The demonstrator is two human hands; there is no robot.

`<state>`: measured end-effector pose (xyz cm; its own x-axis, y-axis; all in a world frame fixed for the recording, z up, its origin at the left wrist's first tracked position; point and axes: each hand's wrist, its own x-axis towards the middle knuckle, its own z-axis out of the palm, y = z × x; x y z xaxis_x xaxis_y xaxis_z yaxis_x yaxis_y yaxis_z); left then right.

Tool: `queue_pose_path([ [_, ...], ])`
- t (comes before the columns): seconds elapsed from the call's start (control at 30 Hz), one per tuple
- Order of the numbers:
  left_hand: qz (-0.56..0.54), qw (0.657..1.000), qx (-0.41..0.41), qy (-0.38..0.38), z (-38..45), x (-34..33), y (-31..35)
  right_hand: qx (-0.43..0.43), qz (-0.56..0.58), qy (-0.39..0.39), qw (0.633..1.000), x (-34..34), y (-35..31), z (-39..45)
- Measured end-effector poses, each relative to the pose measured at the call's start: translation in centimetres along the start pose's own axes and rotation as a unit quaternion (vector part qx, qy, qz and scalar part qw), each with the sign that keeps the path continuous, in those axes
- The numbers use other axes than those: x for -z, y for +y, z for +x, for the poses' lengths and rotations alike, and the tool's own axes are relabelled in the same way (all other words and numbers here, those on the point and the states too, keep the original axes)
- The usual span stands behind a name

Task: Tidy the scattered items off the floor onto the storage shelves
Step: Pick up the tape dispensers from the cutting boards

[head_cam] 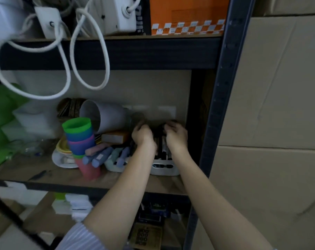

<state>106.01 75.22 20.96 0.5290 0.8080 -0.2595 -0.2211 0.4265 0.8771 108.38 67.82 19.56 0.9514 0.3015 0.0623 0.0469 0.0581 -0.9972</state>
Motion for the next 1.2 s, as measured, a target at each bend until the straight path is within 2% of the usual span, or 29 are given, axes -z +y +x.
queue_pose_path([
  [0.13, -0.092, 0.993, -0.064, -0.019, -3.6, 3.3, -0.2, 0.065, -0.028, -0.066, 0.995, 1.0, 0.7, -3.3],
  [0.3, -0.078, 0.987, -0.136, -0.025, -9.7, 8.8, 0.8, 0.171, -0.04, -0.144, 0.974, -0.4, 0.5, -8.4],
  [0.43, -0.076, 0.983, -0.15, 0.072, -13.3, 15.5, 1.5, 0.169, -0.002, -0.251, 0.953, -3.9, 1.0, -13.9],
  [0.57, -0.044, 0.965, -0.144, 0.214, -16.6, 24.6, 1.5, 0.111, -0.022, -0.364, 0.925, -7.9, 2.8, -20.2],
  [0.7, -0.037, 0.936, -0.122, 0.328, -21.8, 33.5, -0.1, 0.079, -0.082, -0.486, 0.867, -11.1, 5.6, -27.3],
  [0.87, -0.108, 0.903, -0.07, 0.41, -29.1, 43.2, -3.7, 0.065, -0.117, -0.637, 0.759, -13.5, 8.2, -37.4],
  [1.03, -0.165, 0.859, -0.052, 0.483, -39.0, 51.3, -7.1, 0.069, -0.135, -0.715, 0.683, -14.7, 10.2, -49.0],
  [1.2, -0.199, 0.8, -0.038, 0.564, -50.4, 59.3, -10.6, 0.017, -0.186, -0.774, 0.605, -13.4, 13.3, -61.7],
])
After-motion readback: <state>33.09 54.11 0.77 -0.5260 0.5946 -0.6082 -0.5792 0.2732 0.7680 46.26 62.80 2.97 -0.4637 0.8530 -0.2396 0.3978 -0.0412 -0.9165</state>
